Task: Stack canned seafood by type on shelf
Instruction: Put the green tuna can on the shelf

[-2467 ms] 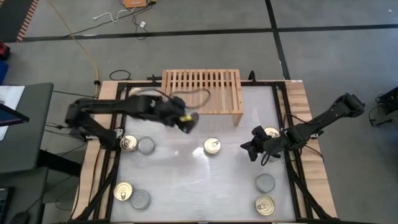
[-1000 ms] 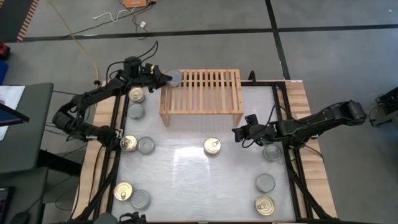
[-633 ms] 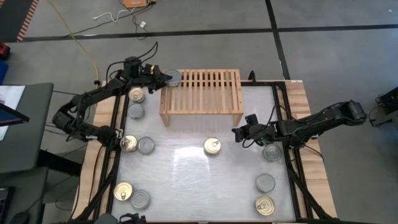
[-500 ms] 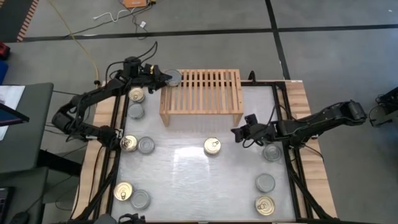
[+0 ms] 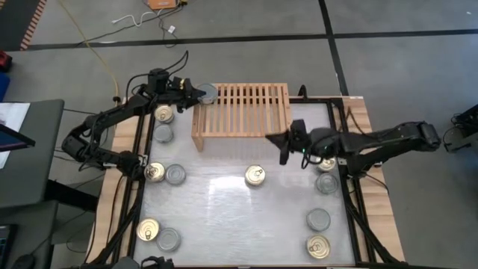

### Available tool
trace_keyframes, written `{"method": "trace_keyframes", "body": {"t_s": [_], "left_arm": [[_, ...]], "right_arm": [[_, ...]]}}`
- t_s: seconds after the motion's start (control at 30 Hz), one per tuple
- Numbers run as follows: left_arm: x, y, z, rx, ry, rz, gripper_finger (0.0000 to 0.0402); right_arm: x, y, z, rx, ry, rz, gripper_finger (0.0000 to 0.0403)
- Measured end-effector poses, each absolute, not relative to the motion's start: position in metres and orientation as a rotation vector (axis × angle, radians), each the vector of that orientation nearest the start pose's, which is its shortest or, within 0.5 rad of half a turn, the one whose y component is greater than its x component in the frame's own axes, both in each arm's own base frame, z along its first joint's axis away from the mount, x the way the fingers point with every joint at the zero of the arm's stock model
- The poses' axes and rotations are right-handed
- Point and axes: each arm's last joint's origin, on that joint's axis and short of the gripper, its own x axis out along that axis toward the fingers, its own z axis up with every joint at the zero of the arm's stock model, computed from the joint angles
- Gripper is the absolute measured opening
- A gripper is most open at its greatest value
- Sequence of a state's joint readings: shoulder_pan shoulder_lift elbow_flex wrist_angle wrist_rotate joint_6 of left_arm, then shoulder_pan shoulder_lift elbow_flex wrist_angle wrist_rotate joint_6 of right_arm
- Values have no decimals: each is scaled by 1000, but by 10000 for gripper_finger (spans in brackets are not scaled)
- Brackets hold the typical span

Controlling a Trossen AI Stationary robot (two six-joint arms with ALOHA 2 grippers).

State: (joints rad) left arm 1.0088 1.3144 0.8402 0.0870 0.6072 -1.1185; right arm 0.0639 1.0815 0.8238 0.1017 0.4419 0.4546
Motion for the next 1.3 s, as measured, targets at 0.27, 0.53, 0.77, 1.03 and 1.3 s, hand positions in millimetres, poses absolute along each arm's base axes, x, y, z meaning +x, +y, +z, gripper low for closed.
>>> {"method": "trace_keyframes", "body": {"t_s": [0.27,0.53,0.77,1.03,1.3], "left_arm": [[164,232,266,-1378,10,539,240],[164,232,266,-1378,8,542,240],[164,232,266,-1379,7,542,240],[169,229,265,-1365,11,554,240],[172,227,265,-1358,7,568,240]], "right_arm": [[284,-46,377,222,169,-513,23],[333,-127,395,261,513,-477,79],[361,-180,399,172,538,-434,165],[413,-211,358,122,435,-347,232],[444,-217,326,40,383,-287,210]]}}
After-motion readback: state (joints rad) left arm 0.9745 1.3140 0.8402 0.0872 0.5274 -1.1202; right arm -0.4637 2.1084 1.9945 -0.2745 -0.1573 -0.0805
